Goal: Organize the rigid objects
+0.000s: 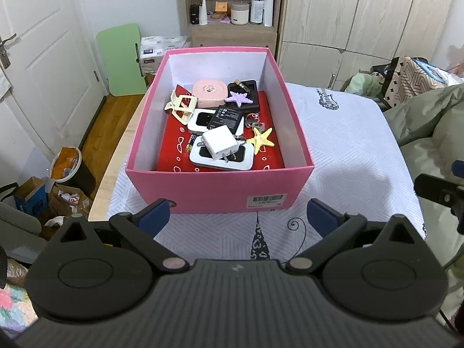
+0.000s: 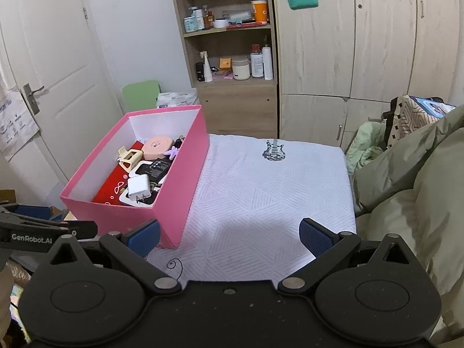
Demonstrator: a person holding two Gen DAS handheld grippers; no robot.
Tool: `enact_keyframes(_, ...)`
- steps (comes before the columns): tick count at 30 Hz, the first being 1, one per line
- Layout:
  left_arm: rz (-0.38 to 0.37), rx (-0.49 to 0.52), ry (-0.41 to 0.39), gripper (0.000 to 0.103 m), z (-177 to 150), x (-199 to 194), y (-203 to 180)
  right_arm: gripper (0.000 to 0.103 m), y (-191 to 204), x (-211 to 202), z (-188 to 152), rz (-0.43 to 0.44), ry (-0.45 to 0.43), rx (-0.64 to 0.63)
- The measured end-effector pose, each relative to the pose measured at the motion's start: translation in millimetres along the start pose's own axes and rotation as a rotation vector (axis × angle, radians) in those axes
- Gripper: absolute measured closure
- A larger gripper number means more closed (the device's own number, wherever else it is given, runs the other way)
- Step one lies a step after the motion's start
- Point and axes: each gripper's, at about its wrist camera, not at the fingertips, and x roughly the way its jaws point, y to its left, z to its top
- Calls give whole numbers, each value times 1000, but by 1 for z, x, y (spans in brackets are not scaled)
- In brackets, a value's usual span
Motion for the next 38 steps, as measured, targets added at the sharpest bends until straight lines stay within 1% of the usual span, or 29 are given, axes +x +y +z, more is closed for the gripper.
enact_keyframes(10, 3, -6, 4, 1, -1, 1, 2, 0, -5, 1, -2, -5, 0, 8)
enact_keyframes(14, 0, -15, 10, 0, -1, 3, 6, 0, -5, 1, -3, -25, -4, 9)
enact_keyframes(17, 16, -17, 6, 0, 0, 4, 7, 0, -6, 3, -4, -44, -1, 12)
enact_keyframes(21, 18, -20, 3, 0, -1, 3, 8, 0, -8, 2, -4, -44, 0, 19)
enact_keyframes(29, 35, 5, -23, 0, -2, -2, 6, 0, -6, 2, -5, -42, -3, 16)
enact_keyframes(38, 30, 19, -28, 0, -4, -5, 2, 0, -6, 2, -6, -43, -5, 16)
